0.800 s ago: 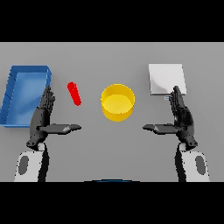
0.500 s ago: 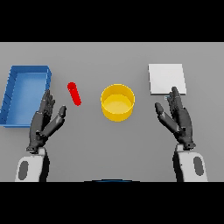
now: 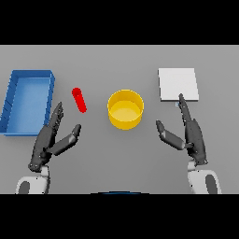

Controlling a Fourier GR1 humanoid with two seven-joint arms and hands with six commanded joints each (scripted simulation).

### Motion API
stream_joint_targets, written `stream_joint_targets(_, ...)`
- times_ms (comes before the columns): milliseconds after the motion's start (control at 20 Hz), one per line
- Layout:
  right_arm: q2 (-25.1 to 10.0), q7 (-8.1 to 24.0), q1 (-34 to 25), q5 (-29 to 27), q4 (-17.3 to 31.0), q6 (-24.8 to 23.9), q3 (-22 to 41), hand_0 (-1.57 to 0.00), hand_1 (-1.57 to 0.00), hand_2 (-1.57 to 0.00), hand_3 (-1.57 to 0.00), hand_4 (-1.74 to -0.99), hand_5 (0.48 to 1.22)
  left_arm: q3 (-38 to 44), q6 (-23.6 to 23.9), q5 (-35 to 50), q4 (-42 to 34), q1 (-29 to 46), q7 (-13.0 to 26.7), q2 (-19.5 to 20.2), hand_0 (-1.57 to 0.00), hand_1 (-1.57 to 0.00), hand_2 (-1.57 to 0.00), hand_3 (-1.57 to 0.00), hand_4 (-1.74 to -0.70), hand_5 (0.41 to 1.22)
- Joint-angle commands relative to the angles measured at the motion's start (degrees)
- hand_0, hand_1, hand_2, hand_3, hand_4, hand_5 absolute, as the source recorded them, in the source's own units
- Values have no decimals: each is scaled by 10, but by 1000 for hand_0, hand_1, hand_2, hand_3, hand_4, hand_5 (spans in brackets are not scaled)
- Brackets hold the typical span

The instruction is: Pick up the red beaker and tilt it to pour out 1 green nut into yellow bowl. Pick up the yellow bowl and place it on the metallic measuring scale.

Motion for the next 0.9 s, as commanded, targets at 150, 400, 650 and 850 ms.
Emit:
stream_joint_targets(150,-5,0,-4,-28,4,21,-8,1,1,1,1,-1197,627,24,0,8,79,-67,2,0,1,1,1,1,-1158,645)
stream_joint_targets(400,3,-1,-4,-32,7,22,-6,1,1,1,1,-1225,627,52,1,6,199,-152,-19,4,1,1,1,1,-1176,640)
stream_joint_targets(650,1,-7,-4,-29,7,23,-5,1,1,1,1,-1218,626,62,-2,4,275,-220,-54,2,1,1,1,1,-1197,646)
stream_joint_targets(850,1,-8,9,-32,-1,23,-7,1,1,1,1,-1226,631,64,16,-18,327,-267,-50,0,1,1,1,1,-1197,661)
